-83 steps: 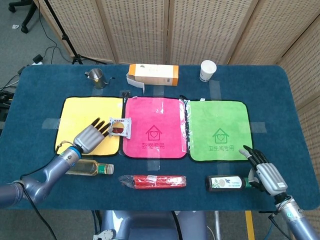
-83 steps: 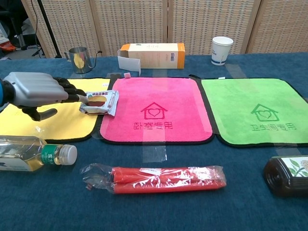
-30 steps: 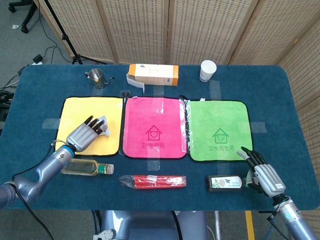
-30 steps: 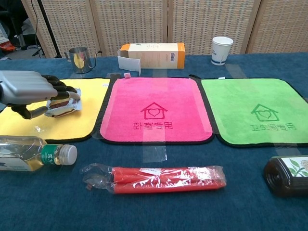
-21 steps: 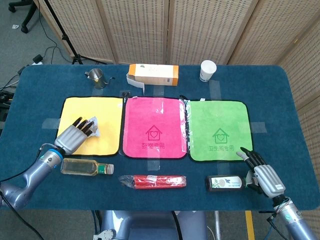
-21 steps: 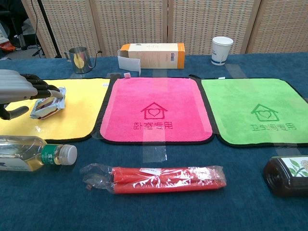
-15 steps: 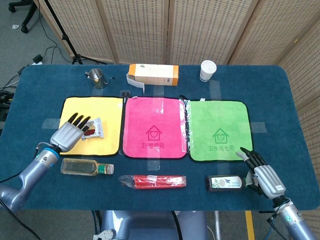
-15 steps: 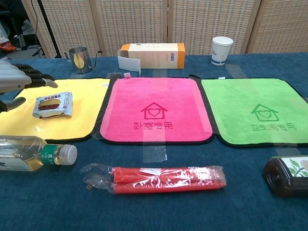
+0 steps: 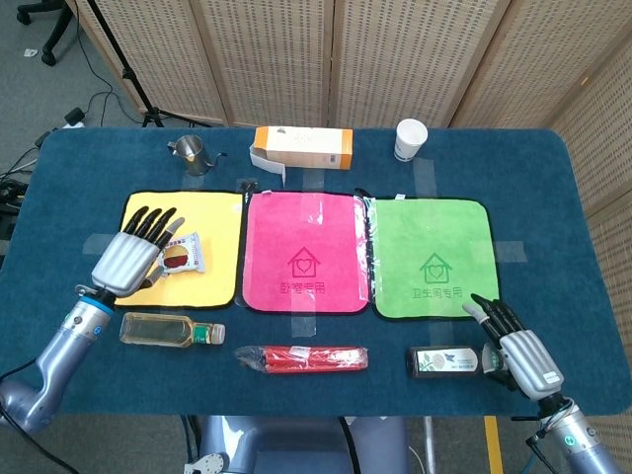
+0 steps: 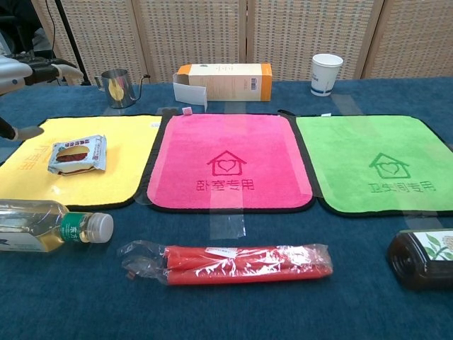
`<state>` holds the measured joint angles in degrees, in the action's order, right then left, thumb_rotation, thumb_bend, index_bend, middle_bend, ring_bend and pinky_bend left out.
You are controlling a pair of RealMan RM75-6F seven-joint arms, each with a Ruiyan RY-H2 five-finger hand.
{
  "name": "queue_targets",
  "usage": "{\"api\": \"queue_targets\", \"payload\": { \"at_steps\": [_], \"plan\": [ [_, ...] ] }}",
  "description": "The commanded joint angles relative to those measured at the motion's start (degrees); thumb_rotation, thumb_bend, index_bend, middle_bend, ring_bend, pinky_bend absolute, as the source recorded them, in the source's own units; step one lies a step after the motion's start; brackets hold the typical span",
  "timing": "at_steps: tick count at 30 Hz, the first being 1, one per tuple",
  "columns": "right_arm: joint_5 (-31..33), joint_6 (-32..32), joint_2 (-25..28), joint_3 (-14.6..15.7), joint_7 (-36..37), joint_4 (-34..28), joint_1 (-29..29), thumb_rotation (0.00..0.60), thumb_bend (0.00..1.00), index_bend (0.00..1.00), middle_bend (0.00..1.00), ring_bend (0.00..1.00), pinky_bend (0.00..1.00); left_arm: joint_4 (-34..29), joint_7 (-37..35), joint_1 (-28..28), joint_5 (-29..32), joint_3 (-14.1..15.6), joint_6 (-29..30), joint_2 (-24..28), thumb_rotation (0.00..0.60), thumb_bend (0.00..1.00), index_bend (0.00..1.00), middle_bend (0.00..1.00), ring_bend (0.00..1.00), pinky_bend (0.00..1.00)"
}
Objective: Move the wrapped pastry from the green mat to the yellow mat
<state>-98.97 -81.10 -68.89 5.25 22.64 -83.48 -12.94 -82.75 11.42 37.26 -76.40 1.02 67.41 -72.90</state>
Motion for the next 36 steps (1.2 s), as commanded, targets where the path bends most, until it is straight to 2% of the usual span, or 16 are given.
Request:
{"api": "queue_targets", "payload": {
  "at_steps": [1,4,7,12,19,25,30,36],
  "plan": [
    [-0.37,-0.69,0.05,0.08,-0.75,-0.21,0.36,0.600,0.78,0.08,0.00,0.00,0.00,-3.56,-8.59,-6.71,-5.23,0.51,9.56,-1.92,0.600,0.17,0.00,0.00,0.00,0.00],
    [-0.36,-1.52,-0.13,-0.19,-2.19,-0.26,0.77,0.600,0.71,0.08,0.00,0.00,0.00,-4.77,-9.25,-10.16,-7.81,1.88,14.18,-2.22,0.600,0.16,0.00,0.00,0.00,0.00],
    [-0.11,-2.86,-0.69,-0.81,-4.50,-0.07,1.43,0.600,0.65,0.08,0.00,0.00,0.00,-6.19,-6.23,-14.53,-10.57,4.05,19.58,-2.15,0.600,0.13,0.00,0.00,0.00,0.00],
    [0.66,-4.68,-1.71,-2.03,-8.81,0.72,2.37,0.600,0.58,0.08,0.00,0.00,0.00,-6.66,-2.96,-18.69,-12.22,5.55,23.67,-2.61,0.600,0.12,0.00,0.00,0.00,0.00],
    [1.68,-7.73,-3.78,-4.01,-15.69,2.50,3.79,0.600,0.57,0.08,0.00,0.00,0.00,-6.01,0.23,-22.33,-13.96,7.28,25.52,-2.90,0.600,0.12,0.00,0.00,0.00,0.00],
    [2.63,-10.38,-5.03,-5.79,-21.58,3.83,4.94,0.600,0.57,0.08,0.00,0.00,0.00,-3.66,-1.80,-24.26,-14.10,7.75,25.07,-3.40,0.600,0.13,0.00,0.00,0.00,0.00],
    [2.41,-10.49,-4.71,-5.62,-21.10,2.97,5.13,0.600,0.57,0.08,0.00,0.00,0.00,-3.26,-1.72,-24.95,-12.95,6.61,24.26,-2.79,0.600,0.13,0.00,0.00,0.00,0.00],
    [0.77,-9.83,-4.32,-4.53,-20.41,1.93,4.84,0.600,0.57,0.08,0.00,0.00,0.00,-3.77,-2.02,-25.71,-15.70,6.06,26.06,-2.40,0.600,0.13,0.00,0.00,0.00,0.00]
  ]
}}
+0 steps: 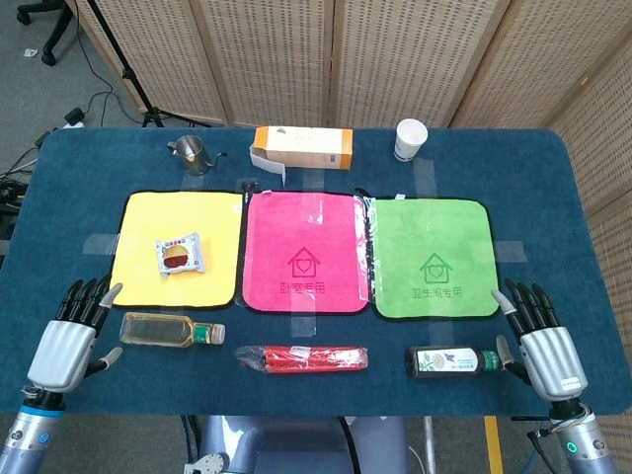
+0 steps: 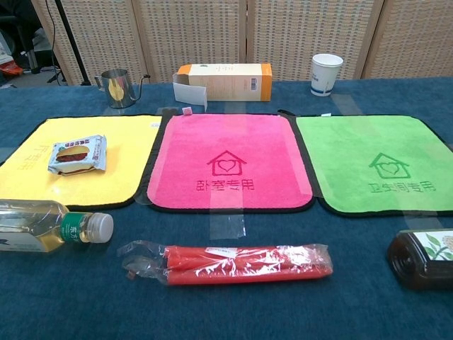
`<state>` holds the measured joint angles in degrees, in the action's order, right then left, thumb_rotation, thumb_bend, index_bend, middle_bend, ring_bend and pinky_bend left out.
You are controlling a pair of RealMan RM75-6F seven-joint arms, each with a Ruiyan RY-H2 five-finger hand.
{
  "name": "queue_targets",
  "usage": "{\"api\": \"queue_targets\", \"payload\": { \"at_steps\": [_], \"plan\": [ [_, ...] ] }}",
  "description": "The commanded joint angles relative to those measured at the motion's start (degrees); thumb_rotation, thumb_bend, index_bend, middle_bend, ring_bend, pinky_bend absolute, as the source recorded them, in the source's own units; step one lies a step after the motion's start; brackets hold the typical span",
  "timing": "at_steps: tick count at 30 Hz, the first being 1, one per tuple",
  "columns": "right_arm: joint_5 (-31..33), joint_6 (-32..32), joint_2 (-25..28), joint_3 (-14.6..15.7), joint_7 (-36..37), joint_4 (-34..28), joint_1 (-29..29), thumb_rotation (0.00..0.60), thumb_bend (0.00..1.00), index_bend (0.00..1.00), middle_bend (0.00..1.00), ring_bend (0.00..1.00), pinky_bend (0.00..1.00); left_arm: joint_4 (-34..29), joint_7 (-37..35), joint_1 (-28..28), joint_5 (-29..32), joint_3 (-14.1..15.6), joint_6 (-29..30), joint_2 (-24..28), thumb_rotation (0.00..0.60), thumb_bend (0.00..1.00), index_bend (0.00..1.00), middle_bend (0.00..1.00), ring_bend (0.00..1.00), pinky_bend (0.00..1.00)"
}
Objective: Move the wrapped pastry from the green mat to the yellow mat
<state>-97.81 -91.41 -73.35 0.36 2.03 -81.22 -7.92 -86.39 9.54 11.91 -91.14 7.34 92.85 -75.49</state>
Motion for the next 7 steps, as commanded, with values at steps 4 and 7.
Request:
{"api": "queue_targets", "payload": {
  "at_steps": [4,7],
  "plan": [
    [-0.56,1.06,0.20,0.53,-0.13,-0.78,-0.35,0.600,0.57,0.08,0.00,0.00,0.00,0.05,-0.18,-0.58,-1.14,-0.72,0.10,0.17,0.600,0.13,0.00,0.00,0.00,0.00],
    [-0.55,1.35,0.11,0.59,-0.65,-1.02,-0.37,0.600,0.57,0.08,0.00,0.00,0.00,0.12,-0.49,-0.58,-0.83,-1.10,-0.71,0.10,0.600,0.13,0.00,0.00,0.00,0.00]
  ]
}}
